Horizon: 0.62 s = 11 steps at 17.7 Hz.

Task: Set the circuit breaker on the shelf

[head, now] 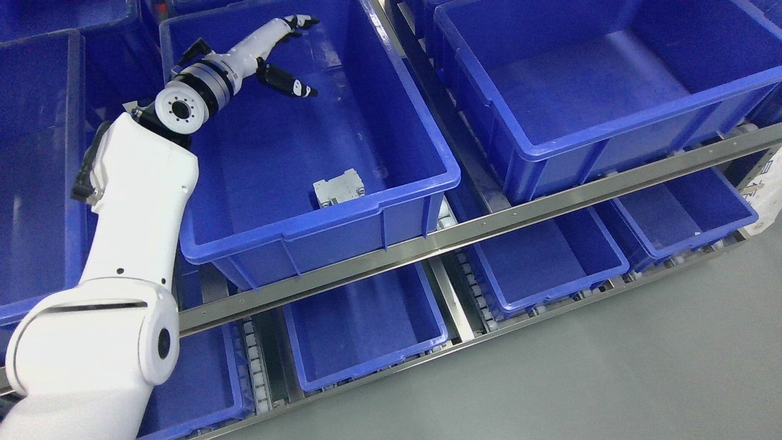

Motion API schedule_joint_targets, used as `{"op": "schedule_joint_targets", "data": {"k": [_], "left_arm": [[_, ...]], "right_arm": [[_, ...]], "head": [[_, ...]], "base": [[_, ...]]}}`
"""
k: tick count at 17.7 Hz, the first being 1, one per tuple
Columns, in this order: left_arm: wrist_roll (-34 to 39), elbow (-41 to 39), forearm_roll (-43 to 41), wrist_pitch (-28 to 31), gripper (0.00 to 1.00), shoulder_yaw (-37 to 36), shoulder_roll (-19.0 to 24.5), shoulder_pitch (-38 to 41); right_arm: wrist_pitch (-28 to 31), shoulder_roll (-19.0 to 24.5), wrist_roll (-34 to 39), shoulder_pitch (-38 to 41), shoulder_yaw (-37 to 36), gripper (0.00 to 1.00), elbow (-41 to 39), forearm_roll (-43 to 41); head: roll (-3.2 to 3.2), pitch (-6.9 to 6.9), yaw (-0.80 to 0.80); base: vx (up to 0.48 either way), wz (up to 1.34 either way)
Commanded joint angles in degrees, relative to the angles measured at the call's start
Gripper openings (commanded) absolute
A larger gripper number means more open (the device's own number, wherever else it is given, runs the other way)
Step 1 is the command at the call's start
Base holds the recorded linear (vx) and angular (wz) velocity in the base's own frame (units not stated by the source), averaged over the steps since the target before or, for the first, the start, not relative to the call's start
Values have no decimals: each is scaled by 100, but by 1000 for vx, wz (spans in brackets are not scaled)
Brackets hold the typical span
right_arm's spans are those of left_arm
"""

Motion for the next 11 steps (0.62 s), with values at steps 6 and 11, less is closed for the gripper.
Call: {"op": "schedule_joint_targets", "data": {"k": [6, 11], "left_arm": [[460, -857, 3211, 492, 100, 1508, -305, 447], [478, -3685, 3230, 1623, 100, 1781, -460, 1432]], "right_arm": [[0, -100, 2, 0, 0, 100, 0, 0], [0, -100, 2, 0, 0, 100, 0, 0]], "head": [[0, 0, 0], [0, 0, 0]], "base": [[0, 0], [0, 0]]}}
